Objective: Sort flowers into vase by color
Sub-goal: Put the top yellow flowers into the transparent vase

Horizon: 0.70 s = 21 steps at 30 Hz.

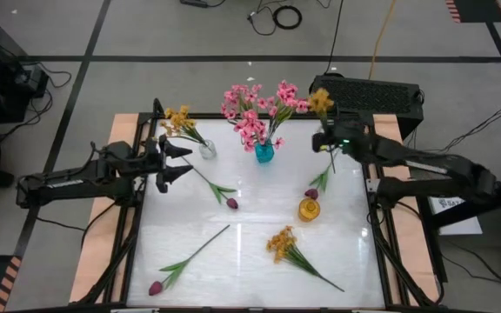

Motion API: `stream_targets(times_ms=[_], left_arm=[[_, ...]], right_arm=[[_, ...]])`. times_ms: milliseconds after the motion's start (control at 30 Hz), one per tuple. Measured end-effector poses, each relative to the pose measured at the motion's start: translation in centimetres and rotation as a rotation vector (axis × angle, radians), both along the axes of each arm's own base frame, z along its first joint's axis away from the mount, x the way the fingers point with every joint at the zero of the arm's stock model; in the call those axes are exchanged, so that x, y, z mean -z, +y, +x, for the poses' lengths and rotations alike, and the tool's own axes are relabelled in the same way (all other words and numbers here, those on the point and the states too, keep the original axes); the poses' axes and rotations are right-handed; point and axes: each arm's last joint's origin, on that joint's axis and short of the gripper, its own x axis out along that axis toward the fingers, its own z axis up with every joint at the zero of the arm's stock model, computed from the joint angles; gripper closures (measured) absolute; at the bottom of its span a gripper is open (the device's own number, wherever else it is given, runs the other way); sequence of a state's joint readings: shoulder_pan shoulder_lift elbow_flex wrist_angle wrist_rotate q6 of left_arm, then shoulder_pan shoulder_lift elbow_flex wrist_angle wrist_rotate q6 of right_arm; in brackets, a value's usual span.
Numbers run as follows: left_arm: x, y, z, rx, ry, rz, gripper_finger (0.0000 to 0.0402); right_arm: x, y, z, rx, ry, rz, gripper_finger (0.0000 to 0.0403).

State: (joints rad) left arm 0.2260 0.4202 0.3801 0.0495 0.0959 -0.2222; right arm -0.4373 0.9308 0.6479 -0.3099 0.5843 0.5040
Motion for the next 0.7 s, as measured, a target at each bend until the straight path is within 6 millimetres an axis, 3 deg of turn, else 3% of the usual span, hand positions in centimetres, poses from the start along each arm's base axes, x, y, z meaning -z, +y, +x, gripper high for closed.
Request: stream_targets(times_ms=[300, 700], left_arm=[[-0.3, 0.0, 0.1, -0.009, -0.031, 0.007, 0.0114], [-0.2, 0.2, 0.7, -0.020, -0.027, -0.001, 0.0114]], right_arm=[[-6.0, 3.2, -2.7, -0.136, -0.353, -0.248, 0.0397], [-13.6, 7.0, -2.1, -0.416, -0.602, -0.413, 0.0397]])
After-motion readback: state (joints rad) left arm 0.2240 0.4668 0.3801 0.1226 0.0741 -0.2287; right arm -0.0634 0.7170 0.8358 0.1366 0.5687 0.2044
